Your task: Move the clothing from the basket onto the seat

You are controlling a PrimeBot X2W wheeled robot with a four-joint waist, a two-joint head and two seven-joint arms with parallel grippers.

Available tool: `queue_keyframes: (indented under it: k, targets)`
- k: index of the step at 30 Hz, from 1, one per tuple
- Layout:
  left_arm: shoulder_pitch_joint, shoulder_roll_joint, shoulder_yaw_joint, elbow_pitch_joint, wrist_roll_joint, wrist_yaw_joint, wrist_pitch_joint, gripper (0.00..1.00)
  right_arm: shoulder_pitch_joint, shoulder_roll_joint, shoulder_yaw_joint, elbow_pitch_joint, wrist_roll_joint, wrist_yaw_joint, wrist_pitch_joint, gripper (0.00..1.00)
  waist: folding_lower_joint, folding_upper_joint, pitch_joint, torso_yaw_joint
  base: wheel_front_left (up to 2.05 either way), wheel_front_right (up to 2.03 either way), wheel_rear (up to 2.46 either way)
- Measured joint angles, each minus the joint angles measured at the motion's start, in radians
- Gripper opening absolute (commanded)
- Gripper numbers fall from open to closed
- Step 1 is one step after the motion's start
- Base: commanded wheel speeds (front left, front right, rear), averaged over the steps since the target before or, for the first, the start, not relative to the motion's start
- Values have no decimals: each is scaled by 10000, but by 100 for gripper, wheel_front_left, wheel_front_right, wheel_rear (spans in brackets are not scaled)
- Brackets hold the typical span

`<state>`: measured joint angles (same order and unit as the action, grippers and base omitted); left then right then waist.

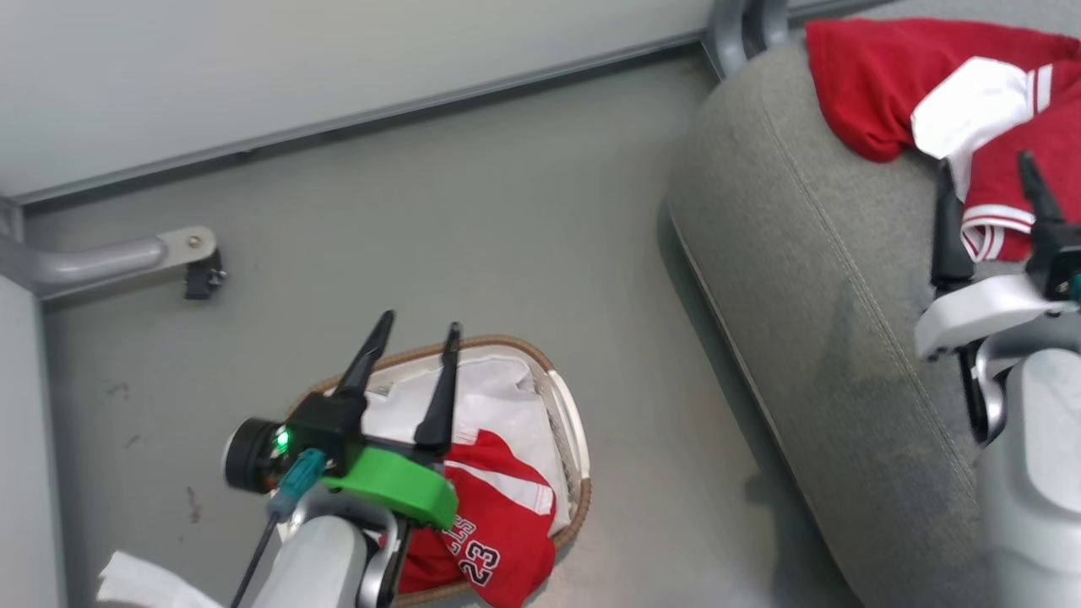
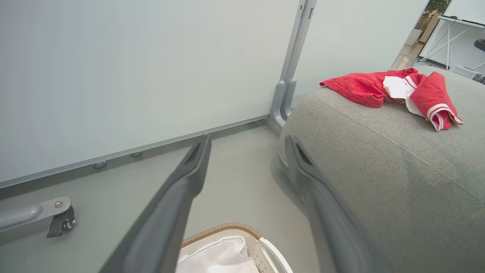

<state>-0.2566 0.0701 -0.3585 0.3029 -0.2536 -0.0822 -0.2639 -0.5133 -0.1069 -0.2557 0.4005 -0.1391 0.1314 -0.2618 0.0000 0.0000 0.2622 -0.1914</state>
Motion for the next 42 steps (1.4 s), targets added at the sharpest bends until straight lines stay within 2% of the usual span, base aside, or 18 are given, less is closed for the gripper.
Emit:
queue_keyframes:
  k: [8,17,27,42]
  targets:
    - [1231,-111,1645,-71,-12,173,0,100,1144,499,1156,102,564,0,0,100,0,0,-1122,926,0,0,0]
    - [2420,-161,2755,0,-13,128,0,100,2557,575,2268,-119,1588,0,0,100,0,0,-2049,1604,0,0,0]
    - [2965,-199,2619,293,-228,2,0,100,3607,585,2926,-121,2389,0,0,100,0,0,-2661,1948,0,0,0]
    - [2968,-201,2458,426,-349,73,0,100,3642,585,3204,-77,2550,0,0,100,0,0,-2718,1937,0,0,0]
